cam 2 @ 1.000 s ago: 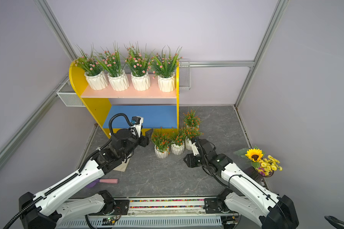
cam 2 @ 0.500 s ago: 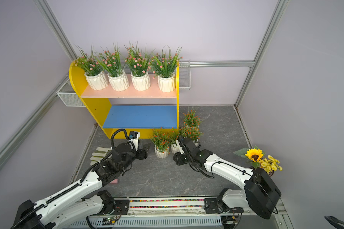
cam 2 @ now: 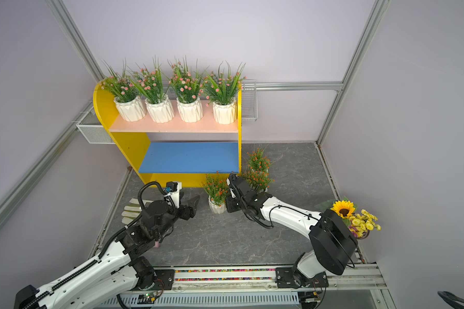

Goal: Place the baby's breath potted plants on the rack by color
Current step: Pick up the baby's breath potted plant from the center of the board.

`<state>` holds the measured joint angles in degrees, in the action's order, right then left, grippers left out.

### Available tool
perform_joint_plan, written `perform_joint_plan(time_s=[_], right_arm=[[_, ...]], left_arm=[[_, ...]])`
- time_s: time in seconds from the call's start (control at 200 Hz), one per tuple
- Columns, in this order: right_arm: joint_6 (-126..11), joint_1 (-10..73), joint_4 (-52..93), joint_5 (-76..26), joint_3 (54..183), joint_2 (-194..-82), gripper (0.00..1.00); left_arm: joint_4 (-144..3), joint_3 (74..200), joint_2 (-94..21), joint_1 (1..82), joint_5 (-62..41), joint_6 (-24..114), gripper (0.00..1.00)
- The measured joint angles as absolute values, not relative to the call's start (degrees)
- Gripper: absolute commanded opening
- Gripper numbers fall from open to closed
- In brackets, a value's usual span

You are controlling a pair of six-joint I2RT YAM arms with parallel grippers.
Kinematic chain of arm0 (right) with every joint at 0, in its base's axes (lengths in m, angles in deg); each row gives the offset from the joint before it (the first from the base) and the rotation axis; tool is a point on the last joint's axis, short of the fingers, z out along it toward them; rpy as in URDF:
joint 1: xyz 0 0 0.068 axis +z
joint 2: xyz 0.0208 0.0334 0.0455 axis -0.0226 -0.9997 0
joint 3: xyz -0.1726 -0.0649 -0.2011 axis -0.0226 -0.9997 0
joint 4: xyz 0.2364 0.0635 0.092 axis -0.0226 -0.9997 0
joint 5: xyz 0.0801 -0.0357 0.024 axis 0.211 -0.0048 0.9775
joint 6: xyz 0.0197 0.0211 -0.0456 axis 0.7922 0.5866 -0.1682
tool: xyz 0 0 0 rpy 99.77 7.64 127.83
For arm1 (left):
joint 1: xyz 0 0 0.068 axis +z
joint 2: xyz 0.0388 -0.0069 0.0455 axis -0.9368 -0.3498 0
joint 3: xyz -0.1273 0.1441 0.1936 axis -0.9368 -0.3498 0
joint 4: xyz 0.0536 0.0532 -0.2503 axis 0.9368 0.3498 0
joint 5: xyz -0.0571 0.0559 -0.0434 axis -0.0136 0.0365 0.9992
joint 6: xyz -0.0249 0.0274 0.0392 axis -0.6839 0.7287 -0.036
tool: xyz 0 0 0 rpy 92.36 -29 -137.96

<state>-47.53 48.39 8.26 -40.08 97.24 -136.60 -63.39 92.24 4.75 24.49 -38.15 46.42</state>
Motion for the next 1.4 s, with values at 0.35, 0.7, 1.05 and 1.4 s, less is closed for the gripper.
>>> perform_joint_plan(time_s=[0.35,0.7,1.05,1.4], right_arm=[[-48.5,48.8,8.0,-42.6,101.7,-142.3,0.3],[-48.7,49.0,6.9,-44.6,105.0,-146.7,0.29],[-49.6,49.0,4.7,-44.4,109.4,-151.0,0.25],[-52.2,49.0,2.1,-40.5,110.9,-151.2,0.15]], left_arm=[[-63.2,91.5,5.5,24.5,-38.2,46.4,0.8],[-61.6,91.1,8.0,24.5,-38.1,45.6,0.83],[-59.7,88.5,10.5,24.5,-38.1,44.5,0.91],[-57.8,86.5,13.8,24.5,-37.6,44.1,1.0]])
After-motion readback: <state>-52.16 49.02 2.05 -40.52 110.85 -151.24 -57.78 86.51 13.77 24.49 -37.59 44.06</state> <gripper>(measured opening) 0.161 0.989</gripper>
